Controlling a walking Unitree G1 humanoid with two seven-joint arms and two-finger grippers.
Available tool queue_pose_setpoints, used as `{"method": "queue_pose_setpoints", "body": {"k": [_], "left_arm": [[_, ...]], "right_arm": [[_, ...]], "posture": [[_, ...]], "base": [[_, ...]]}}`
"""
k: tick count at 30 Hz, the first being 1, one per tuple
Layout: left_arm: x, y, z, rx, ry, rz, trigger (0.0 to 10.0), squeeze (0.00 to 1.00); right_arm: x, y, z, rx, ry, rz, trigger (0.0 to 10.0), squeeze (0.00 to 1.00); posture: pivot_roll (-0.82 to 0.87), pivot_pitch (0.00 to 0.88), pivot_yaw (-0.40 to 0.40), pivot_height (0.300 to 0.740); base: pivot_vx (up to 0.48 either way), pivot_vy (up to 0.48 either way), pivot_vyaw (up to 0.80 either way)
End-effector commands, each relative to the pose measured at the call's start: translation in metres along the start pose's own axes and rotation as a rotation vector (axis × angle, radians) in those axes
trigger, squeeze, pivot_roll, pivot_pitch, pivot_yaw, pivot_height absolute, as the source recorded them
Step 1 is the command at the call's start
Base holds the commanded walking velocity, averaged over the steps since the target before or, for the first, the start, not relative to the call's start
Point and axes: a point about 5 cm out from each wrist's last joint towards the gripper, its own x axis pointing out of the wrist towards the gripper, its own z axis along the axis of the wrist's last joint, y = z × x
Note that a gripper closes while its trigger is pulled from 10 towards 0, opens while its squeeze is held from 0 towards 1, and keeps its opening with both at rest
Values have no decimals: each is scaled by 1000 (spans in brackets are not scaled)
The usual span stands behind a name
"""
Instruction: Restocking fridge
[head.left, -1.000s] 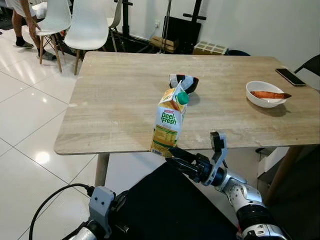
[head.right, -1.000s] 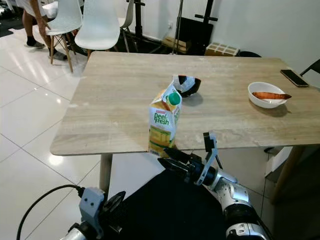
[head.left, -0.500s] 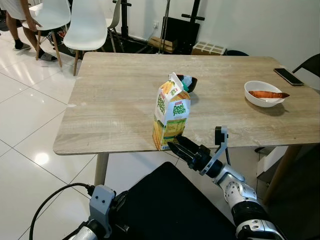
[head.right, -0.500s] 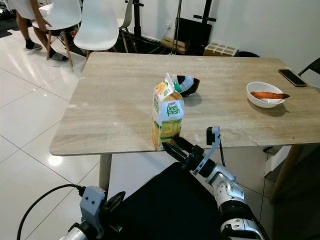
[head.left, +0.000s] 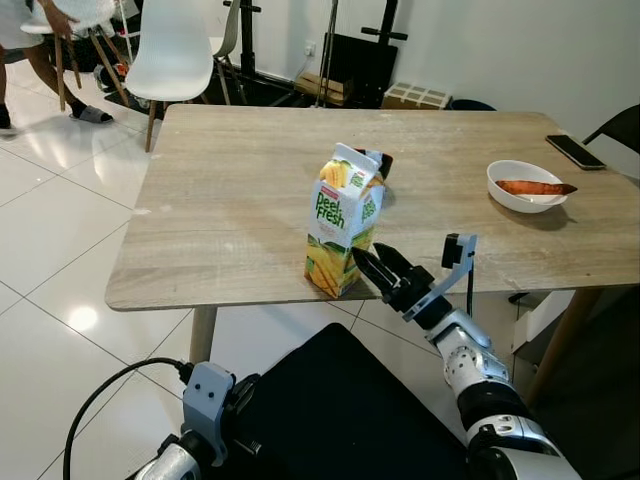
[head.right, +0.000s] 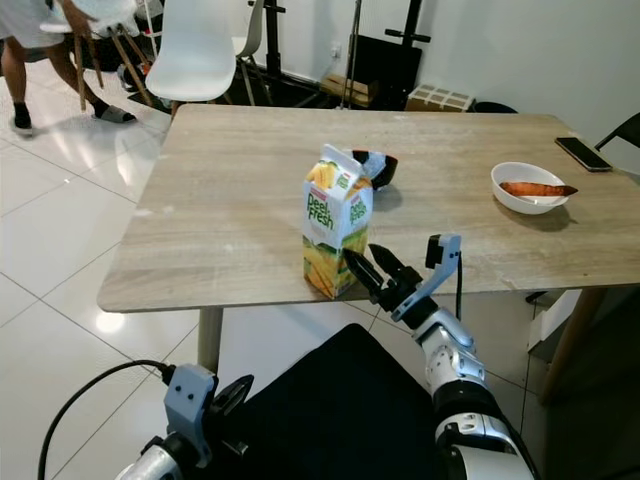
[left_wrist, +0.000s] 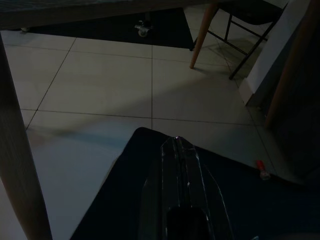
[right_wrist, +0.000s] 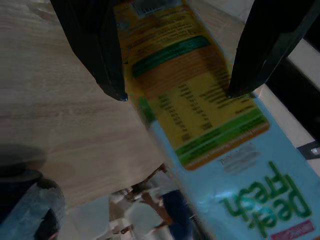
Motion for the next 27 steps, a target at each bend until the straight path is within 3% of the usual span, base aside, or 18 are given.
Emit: {"method": "queue_pose_setpoints", "body": {"k": [1, 5, 8, 11, 12, 14, 16, 20, 22, 25, 26, 27], "left_arm": [[1, -3, -3, -4, 19, -12, 10000, 0], [3, -1, -1, 0, 16, -8, 10000, 0], [4, 0, 0, -1, 10, 2, 10000, 0], [4, 0, 0, -1, 10, 3, 10000, 0], [4, 0, 0, -2, 9, 5, 10000, 0], [4, 0, 0, -2, 9, 5, 10000, 0], [4, 0, 0, -3, 9, 7, 10000, 0], [4, -1, 1, -4, 8, 7, 10000, 0], [5, -1, 1, -6, 5, 7, 10000, 0], [6, 0, 4, -5, -2, 2, 10000, 0], [7, 0, 5, -5, -6, -1, 10000, 0], [9, 1, 7, -6, -12, -3, 10000, 0]], "right_arm": [[3, -1, 3, -9, -16, -13, 10000, 0], [7, -6, 17, -46, -33, -17, 10000, 0], [7, -20, 45, -111, -99, -111, 10000, 0], [8, -24, 56, -131, -133, -151, 10000, 0], [9, -32, 80, -172, -207, -228, 10000, 0], [9, -34, 91, -191, -238, -257, 10000, 0], [12, -34, 109, -208, -293, -267, 10000, 0], [13, -34, 114, -210, -310, -266, 10000, 0], [21, -31, 128, -165, -356, -240, 10000, 0], [32, -24, 135, -158, -328, -183, 10000, 0], [37, -21, 134, -179, -281, -168, 10000, 184], [39, -19, 133, -209, -239, -156, 10000, 439]], "posture": [[-27, 52, -65, 740], [-24, 61, -71, 740], [-20, 64, -76, 740], [-20, 64, -76, 740], [-18, 69, -80, 740], [-16, 72, -81, 740], [-14, 73, -81, 740], [-14, 73, -81, 740], [-12, 74, -76, 740], [-11, 75, -73, 740], [-12, 76, -74, 740], [-12, 76, -74, 740]], "base": [[0, 0, 0], [0, 0, 0], [0, 0, 0], [0, 0, 0], [0, 0, 0], [0, 0, 0], [0, 0, 0], [0, 0, 0], [0, 0, 0], [0, 0, 0], [0, 0, 0], [0, 0, 0]]}}
